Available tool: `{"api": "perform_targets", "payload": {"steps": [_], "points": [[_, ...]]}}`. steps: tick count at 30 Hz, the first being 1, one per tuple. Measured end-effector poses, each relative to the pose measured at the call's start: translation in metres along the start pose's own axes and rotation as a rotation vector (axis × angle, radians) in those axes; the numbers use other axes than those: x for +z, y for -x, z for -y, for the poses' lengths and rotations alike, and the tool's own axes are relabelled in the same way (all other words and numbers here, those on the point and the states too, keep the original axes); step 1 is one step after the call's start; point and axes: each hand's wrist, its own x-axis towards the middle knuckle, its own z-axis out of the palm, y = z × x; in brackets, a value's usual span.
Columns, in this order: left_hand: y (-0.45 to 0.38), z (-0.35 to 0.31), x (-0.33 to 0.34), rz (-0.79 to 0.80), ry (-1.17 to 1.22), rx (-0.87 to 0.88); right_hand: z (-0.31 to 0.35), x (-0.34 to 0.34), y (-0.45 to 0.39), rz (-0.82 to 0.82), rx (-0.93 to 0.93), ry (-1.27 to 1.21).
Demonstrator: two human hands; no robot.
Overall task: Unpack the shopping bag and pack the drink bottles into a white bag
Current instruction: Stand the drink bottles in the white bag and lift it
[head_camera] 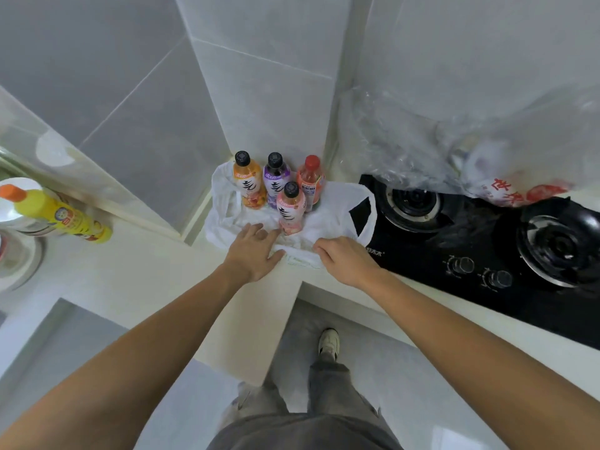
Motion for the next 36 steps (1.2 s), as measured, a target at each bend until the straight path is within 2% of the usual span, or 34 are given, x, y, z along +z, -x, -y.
{"api": "perform_targets", "payload": {"steps": [2,6,9,14,20,26,31,36], "points": [[-0.003,0.003,-0.007,0.048,-0.077,-0.008,-0.001,0.003,0.004,0.035,0.014,0.065],[0.004,0.012,-0.016,-0.009,-0.185,-0.114,0.001,0.002,0.009,0.046,0.146,0.144],[0.011,0.025,-0.021,0.089,-0.293,-0.185,0.008,-0.002,0.009,0.076,0.242,0.18],[0.02,0.042,-0.031,0.111,-0.251,-0.249,0.021,-0.005,0.007,0.064,0.326,0.263],[0.028,0.035,-0.042,-0.021,-0.235,-0.002,0.035,-0.007,0.015,-0.089,0.28,0.195],[0.04,-0.003,-0.061,-0.176,-0.155,0.22,0.047,-0.017,0.051,-0.268,0.362,0.086],[0.043,-0.061,-0.069,-0.256,-0.097,0.389,0.037,-0.029,0.108,-0.386,0.456,0.064],[0.038,-0.151,-0.073,-0.305,-0.163,0.546,0.004,-0.04,0.184,-0.503,0.569,0.071]]}}
